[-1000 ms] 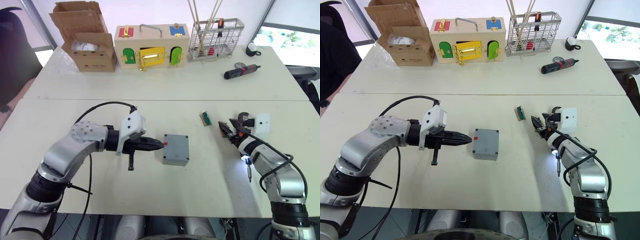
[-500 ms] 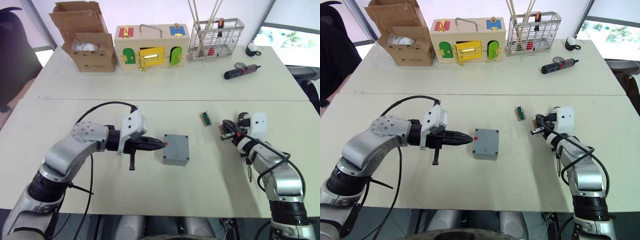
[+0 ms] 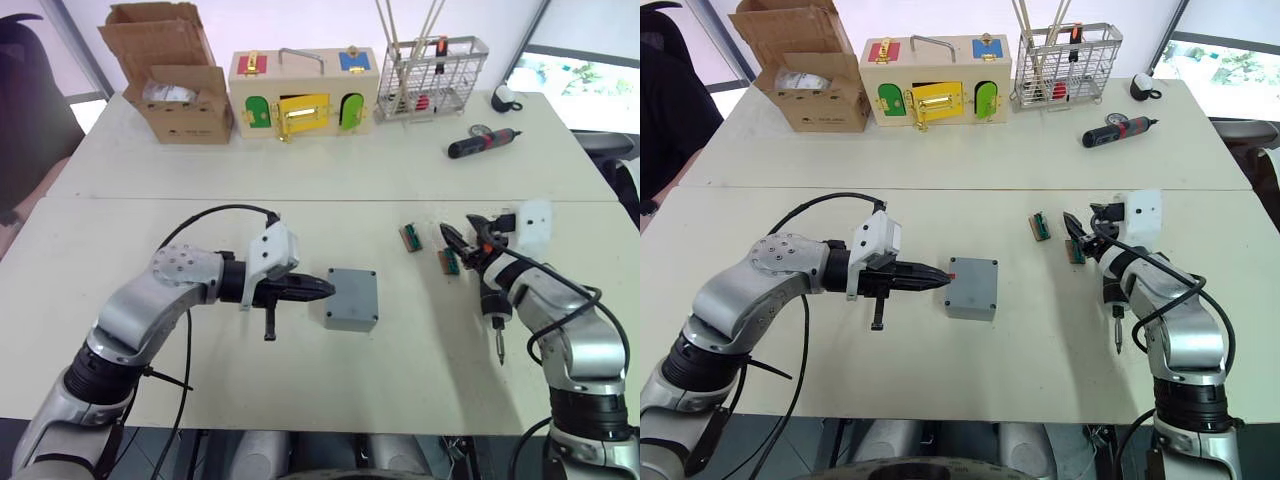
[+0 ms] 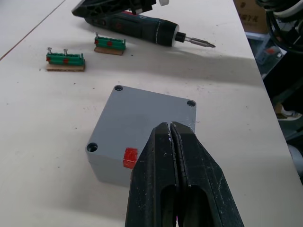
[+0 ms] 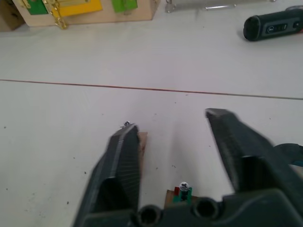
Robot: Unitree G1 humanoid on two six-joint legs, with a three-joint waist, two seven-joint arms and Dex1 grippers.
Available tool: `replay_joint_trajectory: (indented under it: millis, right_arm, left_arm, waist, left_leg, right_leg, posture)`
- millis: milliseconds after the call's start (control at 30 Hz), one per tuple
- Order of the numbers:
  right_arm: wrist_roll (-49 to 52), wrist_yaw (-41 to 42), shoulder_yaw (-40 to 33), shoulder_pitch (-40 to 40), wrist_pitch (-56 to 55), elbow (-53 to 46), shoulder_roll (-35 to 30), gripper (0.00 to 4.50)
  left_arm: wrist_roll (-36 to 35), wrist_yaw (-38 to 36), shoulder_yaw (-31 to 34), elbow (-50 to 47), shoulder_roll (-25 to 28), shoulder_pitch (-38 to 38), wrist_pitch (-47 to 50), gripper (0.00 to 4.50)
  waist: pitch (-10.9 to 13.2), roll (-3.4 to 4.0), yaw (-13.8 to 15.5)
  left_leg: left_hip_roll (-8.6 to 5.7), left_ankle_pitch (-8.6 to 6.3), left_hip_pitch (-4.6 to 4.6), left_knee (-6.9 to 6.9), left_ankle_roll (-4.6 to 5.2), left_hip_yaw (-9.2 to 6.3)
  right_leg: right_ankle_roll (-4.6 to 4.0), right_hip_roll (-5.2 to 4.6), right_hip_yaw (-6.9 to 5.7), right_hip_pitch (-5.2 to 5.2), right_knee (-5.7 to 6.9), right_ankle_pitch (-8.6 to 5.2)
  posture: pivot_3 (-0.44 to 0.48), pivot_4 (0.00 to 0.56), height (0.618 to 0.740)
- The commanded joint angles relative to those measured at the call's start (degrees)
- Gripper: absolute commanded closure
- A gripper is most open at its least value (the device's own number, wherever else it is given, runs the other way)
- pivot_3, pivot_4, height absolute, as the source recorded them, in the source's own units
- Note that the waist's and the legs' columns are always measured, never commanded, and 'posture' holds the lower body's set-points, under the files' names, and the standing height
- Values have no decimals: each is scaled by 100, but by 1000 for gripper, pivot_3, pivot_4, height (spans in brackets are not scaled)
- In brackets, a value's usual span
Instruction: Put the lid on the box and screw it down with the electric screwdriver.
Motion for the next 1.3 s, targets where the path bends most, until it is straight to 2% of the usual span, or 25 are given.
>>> replay_joint_trajectory:
  millis: [33, 67, 433, 500, 567, 700, 1167, 1233, 1300]
  right_arm:
    - [-21, 50, -5, -41, 305, -293, -219, 546]
    - [-25, 57, 46, -19, 471, -330, -279, 305]
    - [26, -89, 148, -118, 1176, -399, -193, 305]
    - [9, -170, 146, -160, 1266, -373, -138, 943]
    - [-11, -202, 160, -171, 1306, -359, -132, 1288]
    - [-2, -203, 183, -148, 1333, -377, -131, 2499]
    - [-49, -320, 198, -134, 1374, -282, -26, 2499]
    - [-59, -332, 202, -136, 1369, -269, -23, 3305]
    - [-64, -350, 205, -146, 1377, -265, -14, 4352]
  left_arm:
    - [58, -27, -25, -9, -34, -48, -143, 4500]
    - [78, -28, -34, -2, -38, -36, -164, 4500]
    - [219, -5, -105, 48, -150, 0, -268, 4500]
    - [234, -5, -105, 52, -160, 8, -277, 4500]
    - [243, 8, -109, 35, -172, 17, -272, 4500]
    - [251, 22, -110, 13, -184, 35, -268, 4500]
    - [316, -16, -106, 58, -193, 56, -329, 4500]
    - [327, -15, -109, 62, -194, 65, -344, 4500]
    - [329, -23, -104, 79, -186, 69, -364, 4500]
  waist:
    - [0, 0, 2]
    - [0, 0, 0]
    - [0, 0, -5]
    - [0, 0, -6]
    - [0, 0, -2]
    - [0, 0, -1]
    - [0, 0, -3]
    - [0, 0, -4]
    - [0, 0, -4]
  left_leg:
    - [0, 0, 0, 0, 0, 0]
    - [0, 0, 0, 0, 0, 0]
    - [0, -1, 0, 0, 1, 0]
    - [0, 0, 0, 0, 1, 0]
    - [0, 0, 0, 0, 1, 0]
    - [0, -1, 0, 0, 1, 0]
    - [0, 0, 0, 0, 1, 0]
    - [0, 0, 0, 0, 1, 0]
    - [0, 0, 0, 0, 1, 0]
  right_leg:
    - [0, 0, 0, 0, 0, 0]
    - [0, 0, 0, 0, 0, 0]
    - [0, 0, 1, 0, 0, 0]
    - [0, 0, 1, -1, 0, 0]
    - [0, 0, 1, -1, 0, 0]
    - [0, 0, 1, 0, 0, 0]
    - [0, 0, 1, -1, 0, 0]
    - [0, 0, 1, -1, 0, 0]
    - [0, 0, 1, -1, 0, 0]
  posture:
    - [0, 150, 740]
    - [0, 150, 740]
    - [0, 150, 740]
    - [0, 150, 740]
    - [0, 150, 740]
    - [0, 150, 740]
    - [0, 150, 740]
    - [0, 150, 740]
    - [0, 150, 740]
